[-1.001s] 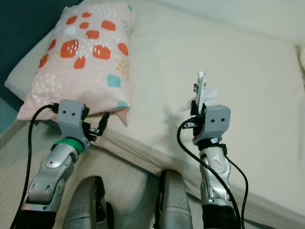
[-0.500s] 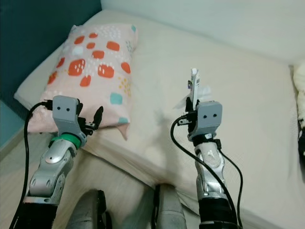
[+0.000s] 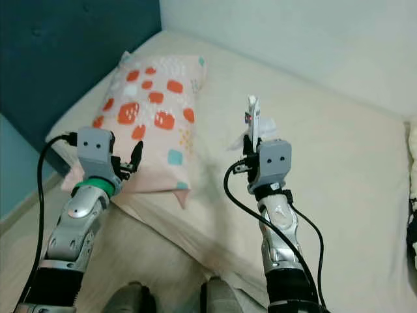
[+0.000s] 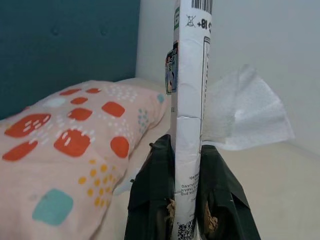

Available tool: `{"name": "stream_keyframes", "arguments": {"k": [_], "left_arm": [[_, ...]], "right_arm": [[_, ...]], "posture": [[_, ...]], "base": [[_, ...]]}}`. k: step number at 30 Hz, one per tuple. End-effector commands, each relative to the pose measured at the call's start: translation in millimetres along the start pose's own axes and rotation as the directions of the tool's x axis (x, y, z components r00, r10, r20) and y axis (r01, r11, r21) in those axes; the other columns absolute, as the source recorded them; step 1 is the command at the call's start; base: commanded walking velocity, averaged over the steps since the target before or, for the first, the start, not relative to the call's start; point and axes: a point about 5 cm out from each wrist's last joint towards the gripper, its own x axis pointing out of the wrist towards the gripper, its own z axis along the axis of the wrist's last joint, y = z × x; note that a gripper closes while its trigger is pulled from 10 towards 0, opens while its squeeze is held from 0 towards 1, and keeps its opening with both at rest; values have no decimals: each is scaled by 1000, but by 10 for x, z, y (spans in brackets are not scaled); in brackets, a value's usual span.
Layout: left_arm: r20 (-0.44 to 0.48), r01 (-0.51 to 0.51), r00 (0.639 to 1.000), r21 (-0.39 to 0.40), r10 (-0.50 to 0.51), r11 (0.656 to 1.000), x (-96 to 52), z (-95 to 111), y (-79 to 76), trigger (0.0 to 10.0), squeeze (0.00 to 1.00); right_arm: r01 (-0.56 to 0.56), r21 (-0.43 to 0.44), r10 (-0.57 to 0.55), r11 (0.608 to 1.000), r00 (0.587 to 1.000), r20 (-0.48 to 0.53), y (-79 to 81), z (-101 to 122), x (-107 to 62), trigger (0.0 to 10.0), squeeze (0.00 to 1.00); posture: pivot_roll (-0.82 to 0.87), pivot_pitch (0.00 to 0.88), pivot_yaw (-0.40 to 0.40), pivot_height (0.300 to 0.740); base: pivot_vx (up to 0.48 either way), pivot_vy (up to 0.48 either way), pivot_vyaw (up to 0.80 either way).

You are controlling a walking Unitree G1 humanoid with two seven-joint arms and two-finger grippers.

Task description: Clean up the room

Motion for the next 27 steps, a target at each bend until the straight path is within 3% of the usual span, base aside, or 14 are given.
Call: {"name": "stream_keyframes", "arguments": {"k": [1,11,27], "left_arm": [[-27,8,1000,-1,-8,1000,-10,-75,-24,10000,0],[-37,23,999,-4,-24,1000,-5,-111,-74,10000,0],[-40,21,999,4,-21,1000,-16,-124,-76,10000,0]], "right_arm": [[12,2,-12,1000,1000,-19,-10,-48,-29,10000,0],[33,95,-27,995,997,-66,143,-122,-13,10000,0],[12,110,-5,994,998,-65,237,-117,11,10000,0]], "posture": [[-24,0,10,734],[-20,0,16,734],[-16,0,17,734]], "base": [[0,0,0],[0,0,0],[-16,0,0]]}}
